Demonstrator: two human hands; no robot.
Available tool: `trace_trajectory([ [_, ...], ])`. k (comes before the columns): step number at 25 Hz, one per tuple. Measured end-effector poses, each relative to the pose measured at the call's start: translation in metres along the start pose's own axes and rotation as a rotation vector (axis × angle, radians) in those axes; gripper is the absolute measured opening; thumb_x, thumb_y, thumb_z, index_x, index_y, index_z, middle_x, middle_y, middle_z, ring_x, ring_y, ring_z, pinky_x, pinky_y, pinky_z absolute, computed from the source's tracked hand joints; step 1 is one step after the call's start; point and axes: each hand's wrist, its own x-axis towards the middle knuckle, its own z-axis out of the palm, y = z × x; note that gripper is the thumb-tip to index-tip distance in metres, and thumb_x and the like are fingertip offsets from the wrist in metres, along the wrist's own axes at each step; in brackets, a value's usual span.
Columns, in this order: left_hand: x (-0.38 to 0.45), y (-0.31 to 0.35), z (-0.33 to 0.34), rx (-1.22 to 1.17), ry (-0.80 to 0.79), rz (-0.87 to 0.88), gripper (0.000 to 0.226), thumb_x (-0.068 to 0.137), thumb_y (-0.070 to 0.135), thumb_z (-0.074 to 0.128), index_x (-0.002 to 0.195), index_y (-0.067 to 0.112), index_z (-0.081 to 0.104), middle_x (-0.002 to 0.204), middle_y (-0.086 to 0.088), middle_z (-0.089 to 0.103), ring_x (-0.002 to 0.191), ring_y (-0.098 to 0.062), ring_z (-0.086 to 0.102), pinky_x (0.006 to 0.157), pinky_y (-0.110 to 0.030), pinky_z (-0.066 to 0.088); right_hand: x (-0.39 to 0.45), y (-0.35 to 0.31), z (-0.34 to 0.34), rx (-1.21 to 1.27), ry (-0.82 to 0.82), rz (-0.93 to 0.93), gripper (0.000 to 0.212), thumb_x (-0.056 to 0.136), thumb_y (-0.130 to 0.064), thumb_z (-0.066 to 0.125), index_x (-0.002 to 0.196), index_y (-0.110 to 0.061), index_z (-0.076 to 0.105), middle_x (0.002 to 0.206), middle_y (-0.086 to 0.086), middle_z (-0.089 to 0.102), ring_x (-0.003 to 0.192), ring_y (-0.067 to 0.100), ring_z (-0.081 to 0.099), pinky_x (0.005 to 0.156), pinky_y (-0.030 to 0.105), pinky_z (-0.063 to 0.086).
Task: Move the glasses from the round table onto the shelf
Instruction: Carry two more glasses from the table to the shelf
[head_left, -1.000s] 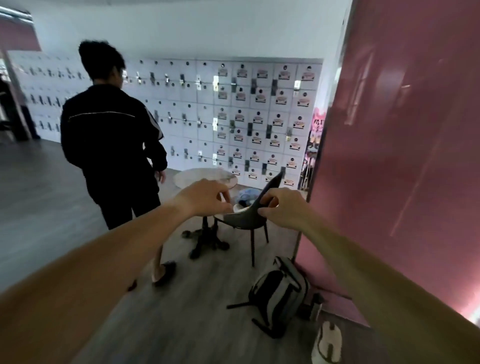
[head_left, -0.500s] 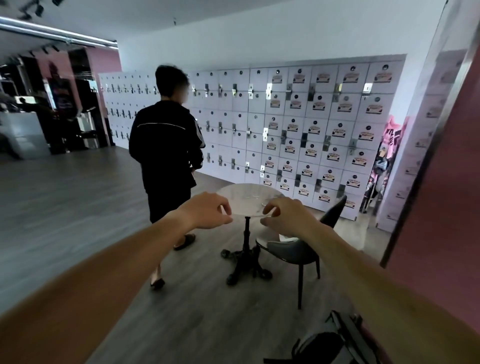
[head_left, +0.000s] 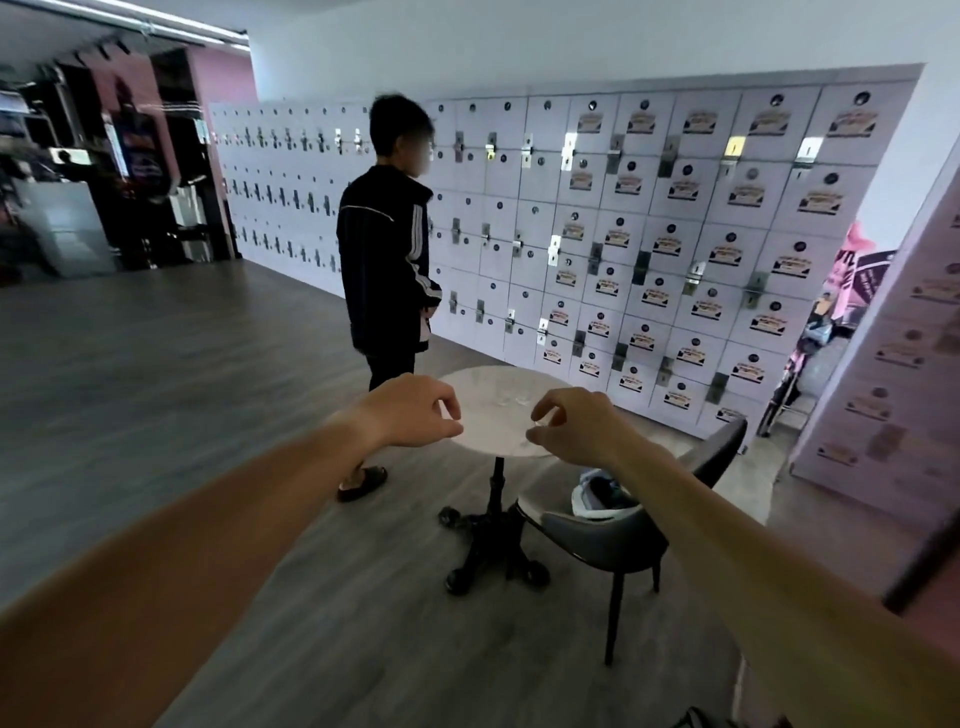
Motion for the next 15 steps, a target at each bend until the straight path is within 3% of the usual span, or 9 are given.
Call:
trace_trajectory([
  [4, 0.088, -0.039, 0.018, -0.010, -0.028, 0.009, 0.015, 0.080, 0.047, 0.068, 0.091, 0.038, 0.068, 0.084, 0.014, 0.068, 0.082, -0.006, 0.062, 0.073, -0.028, 0.048, 0.083, 0.030, 0.010, -0.015, 0.006, 0.051, 0.021, 0.081, -0.040, 0.072, 0.099, -0.030, 0.069, 0.110, 0.001, 0.067, 0.101, 0.022, 0.062, 0.091, 0.038, 0.052],
  [10, 0.256, -0.082, 0.025, -0.016, -0.076, 0.077, 0.013, 0.081, 0.051, 0.066, 0.089, 0.041, 0.063, 0.085, 0.016, 0.068, 0.091, -0.011, 0.055, 0.082, -0.034, 0.046, 0.225, 0.068, 0.009, 0.001, 0.032, 0.133, 0.016, 0.085, -0.036, 0.069, 0.098, -0.028, 0.065, 0.100, 0.003, 0.068, 0.083, 0.017, 0.066, 0.075, 0.031, 0.054],
  [15, 0.364, -0.099, 0.052, 0.019, -0.096, 0.112, 0.018, 0.085, 0.050, 0.066, 0.096, 0.035, 0.067, 0.089, 0.013, 0.065, 0.096, -0.011, 0.054, 0.107, -0.043, 0.035, 0.309, 0.116, 0.027, 0.018, 0.014, 0.224, 0.019, 0.085, -0.037, 0.070, 0.102, -0.028, 0.067, 0.109, 0.001, 0.068, 0.093, 0.018, 0.065, 0.084, 0.033, 0.054],
])
